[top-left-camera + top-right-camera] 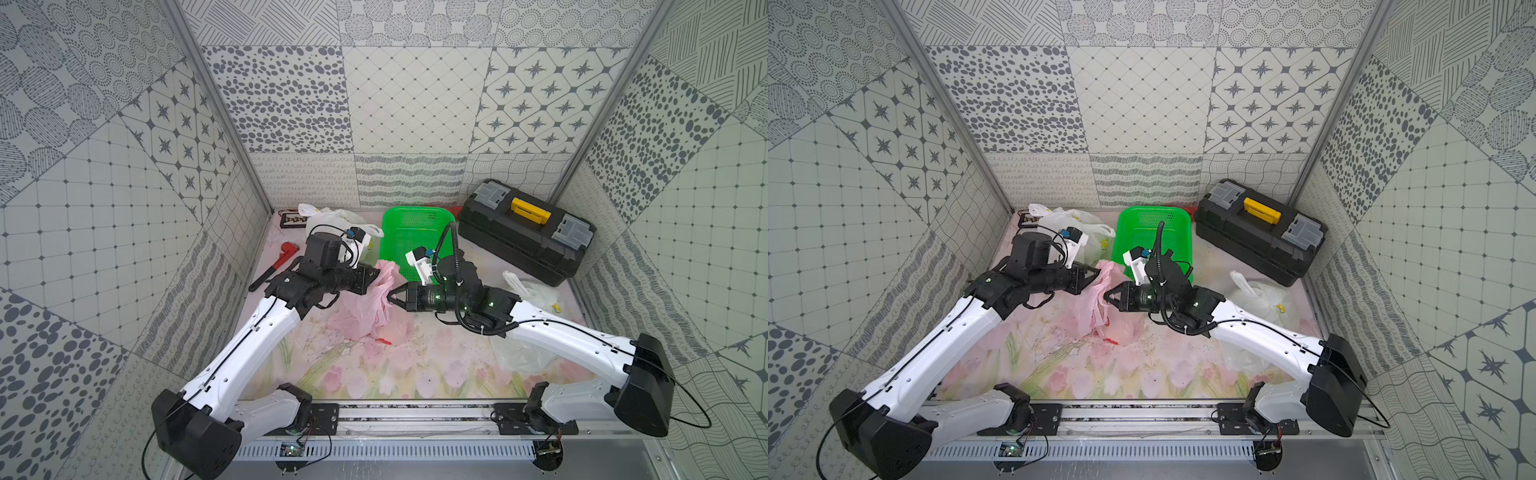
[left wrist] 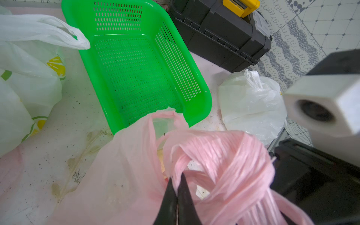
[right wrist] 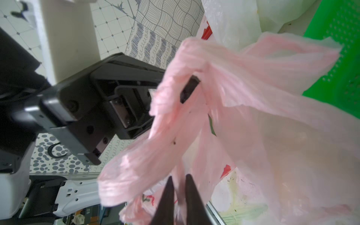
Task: Place the pears into plastic bags & tie knots
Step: Tie the plastic bag at the center of the board.
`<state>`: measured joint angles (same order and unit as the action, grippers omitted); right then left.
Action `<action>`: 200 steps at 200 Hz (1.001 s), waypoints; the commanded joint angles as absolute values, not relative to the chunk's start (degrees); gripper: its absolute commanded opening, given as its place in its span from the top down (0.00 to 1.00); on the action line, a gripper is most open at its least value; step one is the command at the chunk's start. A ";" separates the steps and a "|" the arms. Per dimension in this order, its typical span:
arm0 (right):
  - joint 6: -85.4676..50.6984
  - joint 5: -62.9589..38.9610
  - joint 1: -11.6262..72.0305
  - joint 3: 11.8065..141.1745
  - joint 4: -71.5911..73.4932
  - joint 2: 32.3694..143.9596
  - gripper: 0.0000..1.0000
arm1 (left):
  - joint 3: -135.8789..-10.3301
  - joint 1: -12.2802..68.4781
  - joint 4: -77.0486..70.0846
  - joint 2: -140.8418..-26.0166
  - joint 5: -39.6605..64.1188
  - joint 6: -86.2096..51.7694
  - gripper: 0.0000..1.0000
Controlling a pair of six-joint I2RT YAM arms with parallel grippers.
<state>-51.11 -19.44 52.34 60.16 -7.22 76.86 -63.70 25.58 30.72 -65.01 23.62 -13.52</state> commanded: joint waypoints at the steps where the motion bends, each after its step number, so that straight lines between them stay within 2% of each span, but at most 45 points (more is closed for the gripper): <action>1: -51.90 -17.64 50.40 58.55 -10.95 74.87 1.00 | -65.61 23.44 32.58 -63.07 24.41 -13.52 1.00; 27: -46.88 -15.87 46.49 55.41 -24.42 71.35 1.00 | -68.12 19.02 41.13 -60.96 25.31 -9.98 1.00; 47: -43.50 -15.36 44.85 53.26 -28.98 69.75 1.00 | -68.14 15.12 44.10 -59.25 27.30 -8.70 1.00; 87: -42.29 -15.87 44.50 51.82 -27.68 71.81 1.00 | -67.06 12.47 42.71 -58.62 31.20 -10.90 1.00; 112: -41.77 -15.95 43.36 51.18 -27.07 72.47 1.00 | -67.18 11.60 46.82 -59.83 26.10 -8.46 1.00; 169: -33.91 -9.29 34.88 43.81 -33.57 73.59 1.00 | -59.85 -1.90 48.13 -60.13 22.16 -10.29 1.00; 200: -34.81 -11.85 34.22 44.26 -32.29 73.67 1.00 | -58.24 -3.34 46.44 -60.36 26.23 -11.57 1.00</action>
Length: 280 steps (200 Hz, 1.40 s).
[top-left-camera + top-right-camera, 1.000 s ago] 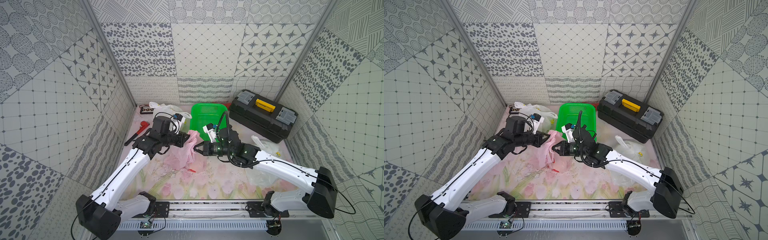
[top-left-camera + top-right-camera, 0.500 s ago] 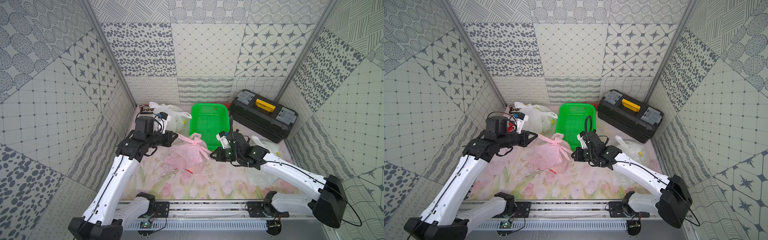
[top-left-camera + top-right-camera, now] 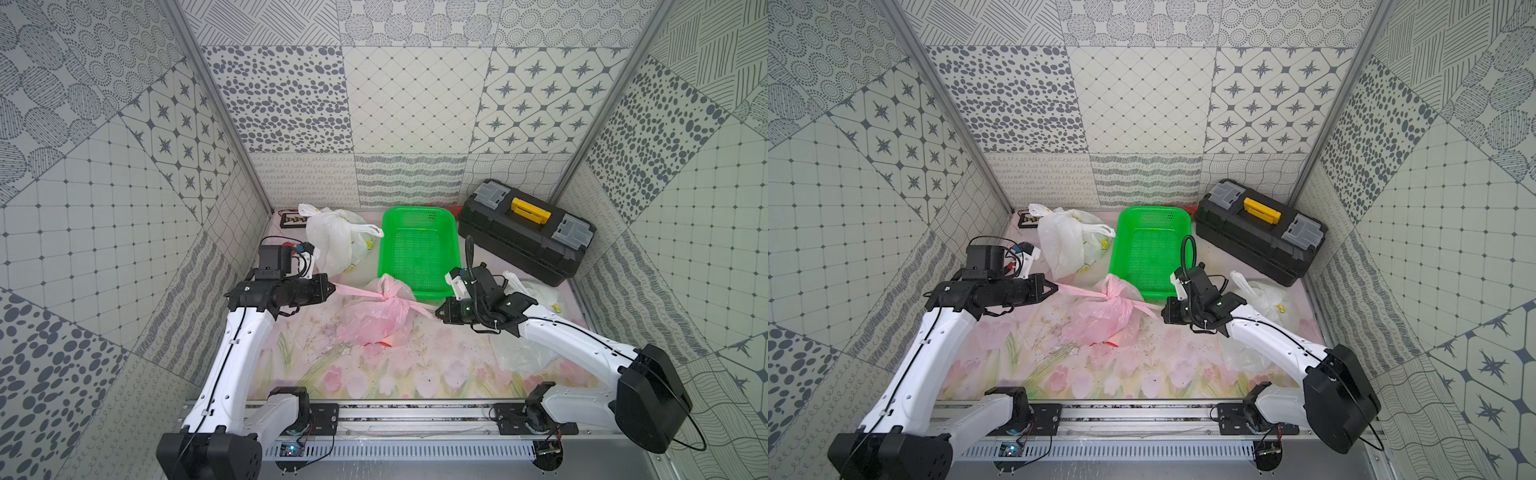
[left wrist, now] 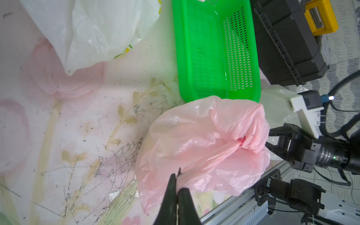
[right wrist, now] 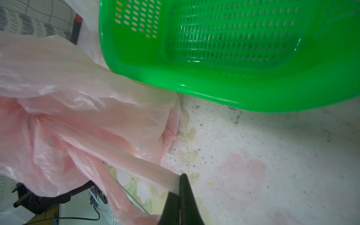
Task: Place the pears into plastic bags & tie knots
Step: Tie the plastic bag at the center of the board.
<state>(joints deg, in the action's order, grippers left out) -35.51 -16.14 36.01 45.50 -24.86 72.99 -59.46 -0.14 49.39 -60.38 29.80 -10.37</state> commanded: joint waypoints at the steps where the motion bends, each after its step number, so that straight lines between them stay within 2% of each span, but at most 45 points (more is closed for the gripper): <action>1: -34.94 -11.99 34.29 44.32 -32.14 73.62 1.00 | -58.30 -3.38 46.38 -60.28 26.43 -11.67 1.00; 30: -36.92 -16.56 35.47 46.98 -29.23 73.08 1.00 | -61.32 -3.43 45.28 -58.60 34.96 -12.30 1.00; 39: -37.86 -17.72 35.84 47.51 -28.15 73.03 1.00 | -62.44 -3.42 46.14 -58.54 36.88 -12.14 0.97; 51: -39.08 -18.87 36.16 47.79 -26.87 73.49 1.00 | -62.67 -3.42 47.36 -58.54 36.41 -11.42 1.00; 84: -41.26 -19.62 35.02 45.66 -23.37 75.57 1.00 | -55.84 -5.71 44.18 -59.09 32.28 -12.39 1.00; 119: -41.71 -21.53 27.77 39.58 -22.64 76.41 1.00 | -53.12 -10.05 43.59 -60.43 32.60 -12.37 1.00; 164: -38.30 -18.06 30.70 43.11 -25.29 75.56 1.00 | -53.53 -10.19 44.47 -61.13 32.45 -11.38 1.00; 200: -36.83 -15.42 29.79 42.14 -27.11 75.44 1.00 | -53.89 -10.89 45.66 -59.87 31.38 -10.46 1.00; 216: -34.80 -17.89 30.10 43.60 -27.58 74.12 1.00 | -55.52 -10.90 47.00 -59.87 33.77 -10.21 1.00; 222: -33.98 -19.16 30.29 44.56 -27.95 73.21 0.90 | -56.56 -10.82 47.50 -59.58 35.01 -10.28 1.00; 234: -32.99 -19.77 30.33 46.69 -29.94 70.69 0.70 | -59.38 -10.04 48.93 -58.31 35.99 -10.11 0.76; 248: -31.29 -18.98 30.02 49.31 -32.40 67.95 0.59 | -64.10 -8.59 52.07 -56.71 32.19 -8.22 0.57; 262: -30.33 -18.82 28.48 51.45 -34.55 66.51 0.54 | -68.25 -7.77 54.27 -55.63 28.09 -6.60 0.48; 280: -30.14 -18.66 26.50 53.79 -36.07 66.74 0.50 | -71.85 -3.54 54.75 -55.76 27.13 -6.11 0.43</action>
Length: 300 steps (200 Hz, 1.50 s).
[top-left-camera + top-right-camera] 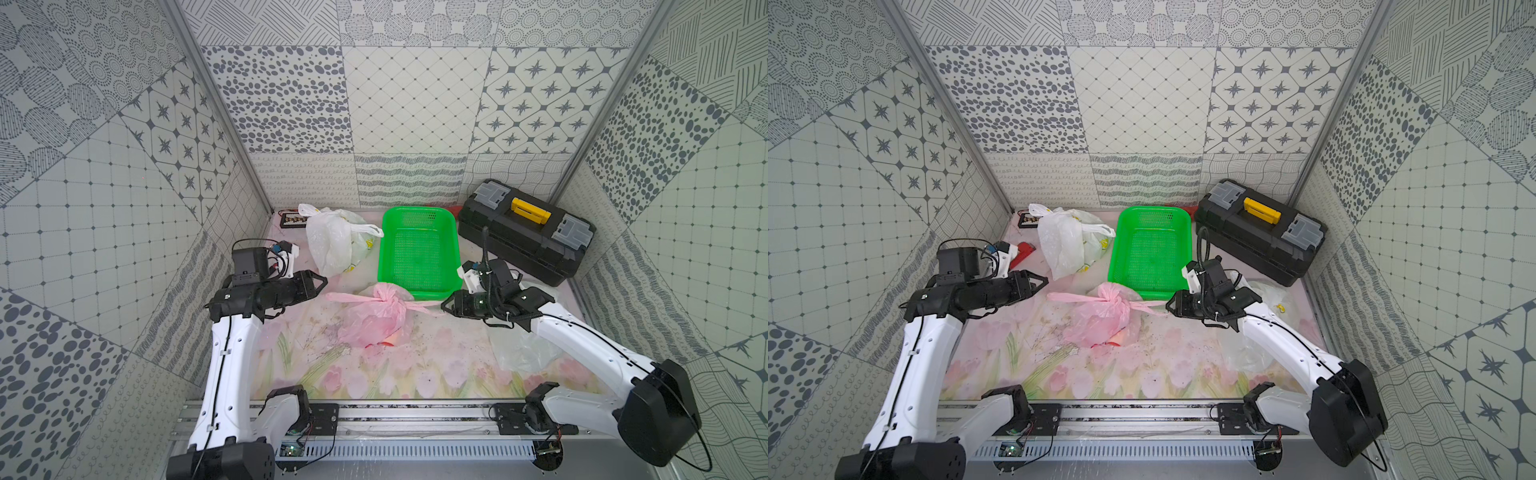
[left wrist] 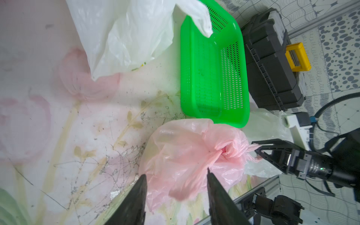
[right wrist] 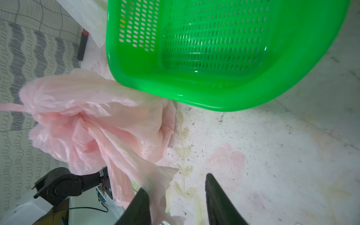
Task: Place the pears into plastic bags & tie knots
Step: Tie the plastic bag at the center of the board, then pick up the plastic bag at the center of the board.
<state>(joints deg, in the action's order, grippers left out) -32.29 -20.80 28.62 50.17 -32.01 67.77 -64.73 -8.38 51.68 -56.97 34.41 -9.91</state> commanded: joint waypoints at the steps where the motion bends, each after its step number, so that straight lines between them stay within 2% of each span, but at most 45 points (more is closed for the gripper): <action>1: -30.14 -18.60 26.43 53.88 -36.05 66.81 0.50 | -71.96 -2.91 54.66 -55.78 26.97 -6.13 0.43; 37: -32.37 -17.50 26.13 55.95 -34.16 70.16 0.48 | -73.33 20.01 50.72 -60.55 15.16 -3.73 0.34; 70: -33.13 -16.23 26.13 56.41 -33.05 69.90 0.48 | -77.39 35.50 52.60 -71.31 5.95 3.05 0.25; 77: -33.28 -16.25 26.10 56.29 -33.00 69.79 0.47 | -77.92 37.36 53.29 -73.56 3.60 4.45 0.23; 82: -33.57 -16.45 26.12 56.17 -32.92 69.71 0.48 | -78.13 38.37 53.64 -75.15 2.33 5.24 0.16; 99: -34.96 -17.25 26.17 54.86 -31.53 69.39 0.47 | -78.38 40.24 53.19 -79.17 0.58 7.13 0.12; 102: -35.24 -17.42 26.18 54.54 -31.13 69.35 0.47 | -78.40 40.40 52.96 -79.75 1.00 7.27 0.04; 105: -35.63 -17.73 26.17 54.29 -30.83 69.35 0.48 | -78.40 40.54 52.70 -80.26 1.59 7.42 0.02; 145: -37.20 -18.89 26.36 52.76 -28.53 70.07 0.48 | -76.56 42.62 52.38 -85.20 9.41 7.59 0.02; 159: -37.21 -18.98 26.30 52.81 -27.96 70.52 0.48 | -74.07 42.64 51.82 -85.99 8.03 7.35 0.02; 179: -37.43 -19.63 26.37 53.37 -27.18 71.56 0.47 | -72.36 42.54 53.30 -87.01 1.20 7.74 0.10; 191: -37.30 -19.94 26.38 53.91 -27.07 72.20 0.48 | -71.79 42.54 53.03 -86.24 0.00 7.99 0.19; 199: -37.20 -20.08 26.38 54.22 -26.98 72.57 0.48 | -71.21 42.54 51.95 -85.16 0.24 7.91 0.34; 217: -36.75 -19.88 26.36 55.18 -27.20 72.94 0.48 | -69.22 42.35 50.14 -81.33 1.54 6.79 0.82; 226: -36.47 -19.44 26.17 55.75 -27.54 72.91 0.47 | -68.46 41.45 50.75 -78.78 2.96 5.83 1.00; 273: -36.85 -19.04 22.62 58.11 -25.47 73.15 0.47 | -65.95 33.50 59.36 -63.65 8.74 0.43 1.00; 300: -37.26 -18.64 21.31 61.64 -24.48 75.12 0.47 | -66.37 24.83 61.28 -59.01 -0.66 -3.88 1.00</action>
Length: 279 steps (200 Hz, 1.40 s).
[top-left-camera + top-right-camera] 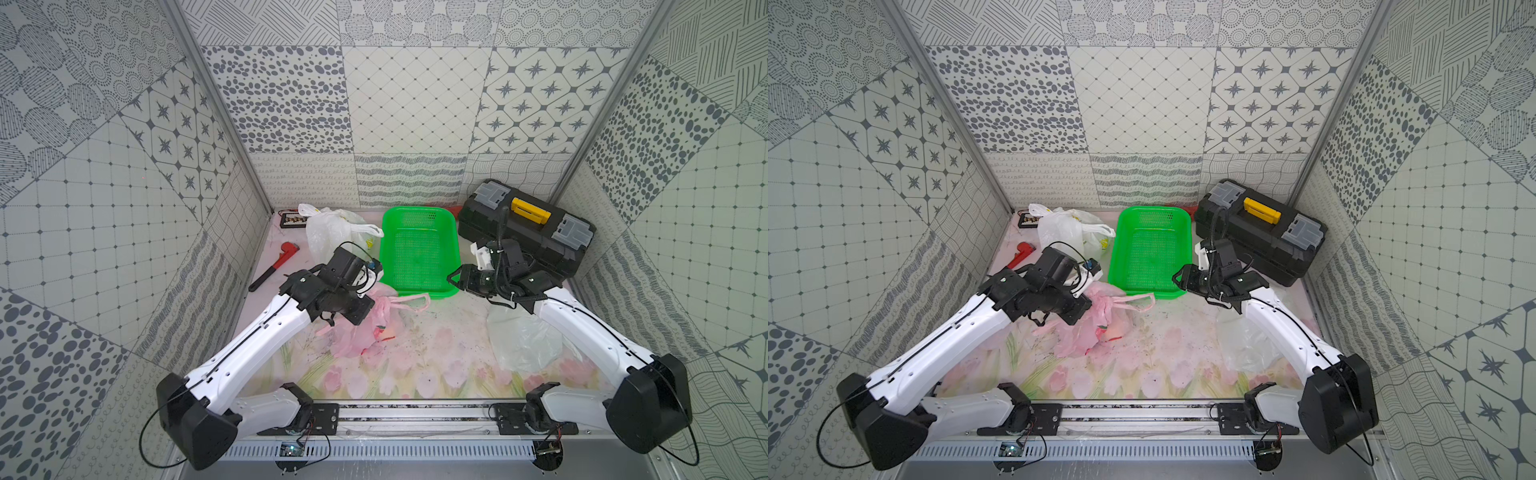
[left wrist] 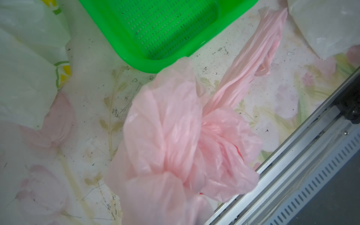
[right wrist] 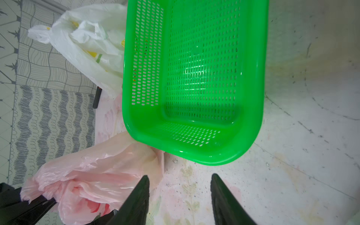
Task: Place the pears into plastic bags & tie knots
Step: Pick up the plastic bag at the center of the board, then place the plastic bag at the center of the board.
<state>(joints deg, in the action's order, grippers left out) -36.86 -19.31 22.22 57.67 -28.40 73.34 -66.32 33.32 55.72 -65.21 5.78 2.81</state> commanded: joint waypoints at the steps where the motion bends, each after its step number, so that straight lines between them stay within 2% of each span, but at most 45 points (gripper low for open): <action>1: -37.22 -18.68 21.29 61.76 -24.46 75.22 0.47 | -66.36 24.54 61.27 -58.99 -0.99 -4.00 1.00; 34: -36.78 -18.22 21.09 64.16 -24.52 76.39 0.47 | -65.76 11.36 59.71 -60.48 -5.92 -5.53 1.00; 60: -35.92 -16.95 20.74 63.30 -25.28 75.98 0.47 | -63.47 7.71 55.45 -62.39 -3.49 -7.32 1.00; 67: -35.68 -16.48 20.41 62.84 -25.63 75.73 0.46 | -63.05 7.35 55.17 -63.09 -3.72 -7.87 0.87; 77: -35.40 -16.16 19.47 61.89 -25.83 75.20 0.46 | -62.91 7.14 54.83 -63.55 -4.87 -9.00 0.57; 85: -35.29 -15.79 18.64 61.24 -26.22 74.67 0.44 | -63.15 7.03 54.42 -63.07 -5.37 -9.60 0.41; 97: -34.70 -14.81 17.09 60.82 -27.39 73.98 0.40 | -63.95 6.51 53.16 -61.17 -5.25 -10.59 0.28; 114: -33.22 -10.41 15.19 61.47 -30.05 72.61 0.29 | -65.16 5.80 49.80 -57.54 -5.88 -10.99 0.18; 130: -31.17 -3.23 13.99 60.57 -28.82 69.34 0.18 | -64.38 5.74 42.95 -54.15 -11.10 -10.67 0.15; 134: -30.23 -0.48 13.89 59.77 -27.63 68.24 0.13 | -63.40 5.82 40.30 -53.15 -12.32 -10.18 0.15; 138: -28.99 2.45 13.89 58.65 -26.20 67.17 0.04 | -62.04 5.76 37.06 -52.16 -13.20 -9.21 0.15; 141: -27.64 4.61 13.89 57.53 -24.61 66.24 0.02 | -60.92 5.83 34.40 -51.37 -13.49 -8.09 0.15; 163: -13.71 17.30 13.89 44.13 -5.32 59.81 0.02 | -48.63 5.83 14.32 -49.49 -15.00 -1.18 0.05; 176: -8.44 21.94 13.69 38.06 3.18 57.60 0.02 | -45.14 5.84 10.80 -51.38 -23.71 -4.59 0.05; 194: -7.23 23.19 12.18 33.86 8.28 58.66 0.02 | -37.86 5.77 2.96 -52.86 -34.86 -7.10 0.04; 208: -8.58 23.63 10.81 30.69 12.53 61.46 0.02 | -32.70 5.39 -4.20 -54.37 -38.58 -6.22 0.03; 235: -7.91 21.72 8.84 25.36 26.01 68.50 0.02 | -28.36 3.99 -12.60 -59.25 -36.86 -5.53 0.02; 271: -5.42 18.52 7.21 23.23 38.85 79.31 0.02 | -23.67 0.04 -28.25 -66.77 -26.32 -8.41 0.02; 279: -4.32 17.33 6.83 24.14 37.66 79.45 0.02 | -23.63 -0.24 -30.47 -69.57 -24.47 -8.95 0.02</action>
<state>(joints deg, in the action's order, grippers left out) -7.79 19.51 7.97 23.99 25.32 76.88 -26.65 2.44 -4.34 -62.15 -28.25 -6.13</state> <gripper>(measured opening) 0.979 0.984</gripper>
